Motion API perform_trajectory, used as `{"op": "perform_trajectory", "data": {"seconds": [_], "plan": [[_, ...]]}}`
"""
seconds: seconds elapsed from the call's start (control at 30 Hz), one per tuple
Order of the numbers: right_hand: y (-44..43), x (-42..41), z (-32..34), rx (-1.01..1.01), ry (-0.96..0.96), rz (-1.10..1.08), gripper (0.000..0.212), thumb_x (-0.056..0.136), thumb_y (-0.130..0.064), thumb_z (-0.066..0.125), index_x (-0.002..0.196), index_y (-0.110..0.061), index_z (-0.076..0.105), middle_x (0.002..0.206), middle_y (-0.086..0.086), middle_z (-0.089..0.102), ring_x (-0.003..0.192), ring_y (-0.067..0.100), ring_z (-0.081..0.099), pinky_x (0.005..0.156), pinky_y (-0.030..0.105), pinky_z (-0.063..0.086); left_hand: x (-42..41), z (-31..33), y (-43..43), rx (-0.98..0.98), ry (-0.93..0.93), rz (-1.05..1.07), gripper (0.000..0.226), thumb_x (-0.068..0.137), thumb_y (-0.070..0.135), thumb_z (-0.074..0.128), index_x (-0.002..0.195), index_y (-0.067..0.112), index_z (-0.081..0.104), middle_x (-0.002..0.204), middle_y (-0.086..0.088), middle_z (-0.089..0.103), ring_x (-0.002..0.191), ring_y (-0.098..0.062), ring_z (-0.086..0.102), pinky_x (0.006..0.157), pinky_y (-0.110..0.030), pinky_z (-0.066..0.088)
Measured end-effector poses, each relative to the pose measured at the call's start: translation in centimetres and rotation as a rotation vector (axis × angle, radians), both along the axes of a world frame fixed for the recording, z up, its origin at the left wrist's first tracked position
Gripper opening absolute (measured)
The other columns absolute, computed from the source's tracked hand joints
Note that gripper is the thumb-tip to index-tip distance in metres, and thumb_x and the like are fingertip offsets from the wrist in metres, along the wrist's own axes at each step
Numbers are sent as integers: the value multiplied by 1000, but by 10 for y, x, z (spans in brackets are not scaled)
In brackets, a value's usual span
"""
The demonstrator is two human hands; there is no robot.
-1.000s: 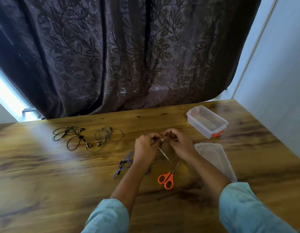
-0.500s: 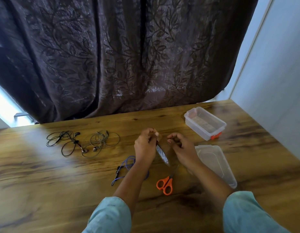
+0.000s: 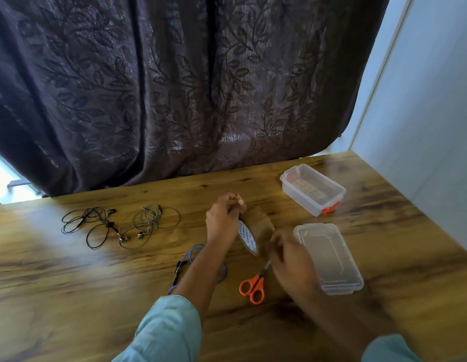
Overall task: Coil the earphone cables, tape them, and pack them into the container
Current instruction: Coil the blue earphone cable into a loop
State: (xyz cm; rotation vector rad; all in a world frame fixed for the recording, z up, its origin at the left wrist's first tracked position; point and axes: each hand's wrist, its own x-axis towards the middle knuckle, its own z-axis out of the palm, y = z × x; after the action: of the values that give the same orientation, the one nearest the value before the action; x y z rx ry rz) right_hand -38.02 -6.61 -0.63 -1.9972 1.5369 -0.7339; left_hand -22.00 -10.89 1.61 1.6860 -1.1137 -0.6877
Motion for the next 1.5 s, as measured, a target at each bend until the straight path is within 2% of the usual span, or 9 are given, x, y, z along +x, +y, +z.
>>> {"op": "perform_trajectory", "data": {"seconds": [0.13,0.4,0.53,0.77,0.97,1.17,1.27,1.4,1.5], "plan": [[35,12,-3,139,402,399,36,94,-46,49,128,-34,46,121,-8,58,106,9,57,87,25,48,-1,5,-6,1,70,-35,9,91,16,56,95,20,64,89,7,71,84,-7,66,80,-34,56],[28,10,13,212,650,329,26,92,-14,50,116,-26,50,116,6,56,105,25,53,85,36,48,-2,12,-9,-2,-44,-130,9,94,16,53,94,20,61,82,10,69,74,2,62,67,-16,48],[23,6,14,208,760,236,26,96,-16,47,121,-19,53,120,7,56,109,25,55,85,36,46,-3,15,-6,-50,-111,-124,9,95,15,50,96,22,56,78,10,64,69,-2,59,66,-24,50],[24,9,13,189,730,148,32,93,-14,56,123,-15,48,115,5,58,103,20,59,79,30,46,-5,19,-4,-75,-107,-199,16,95,9,50,92,25,55,75,12,64,70,-10,63,66,-29,53],[22,6,30,206,872,372,26,96,-11,48,121,-8,55,117,11,57,105,25,58,79,32,42,-1,10,-10,-53,2,-198,12,94,14,53,98,23,59,94,-5,69,87,-22,69,80,-43,57],[1,-34,87,567,638,576,29,95,-13,50,122,-23,51,105,2,57,94,15,57,85,31,49,3,12,-8,-71,153,-269,19,93,7,52,87,24,58,85,4,67,83,-11,66,73,-23,55],[-28,-57,102,490,536,516,21,96,-15,50,114,-25,55,93,-4,56,85,9,55,75,25,48,5,10,-9,-88,150,-316,20,93,7,53,83,24,58,83,8,63,84,-11,62,77,-28,55],[-59,-65,108,383,490,423,6,92,-25,59,96,-29,56,95,-4,60,92,12,56,79,26,47,7,6,-12,-105,156,-362,19,93,13,55,81,27,58,88,10,57,86,-11,58,81,-37,54],[-69,-58,103,401,500,401,18,87,-33,66,100,-26,56,103,-1,62,96,14,56,76,25,47,9,5,-13,-77,155,-373,26,93,14,56,79,37,59,98,3,56,95,-19,58,84,-40,54]]}}
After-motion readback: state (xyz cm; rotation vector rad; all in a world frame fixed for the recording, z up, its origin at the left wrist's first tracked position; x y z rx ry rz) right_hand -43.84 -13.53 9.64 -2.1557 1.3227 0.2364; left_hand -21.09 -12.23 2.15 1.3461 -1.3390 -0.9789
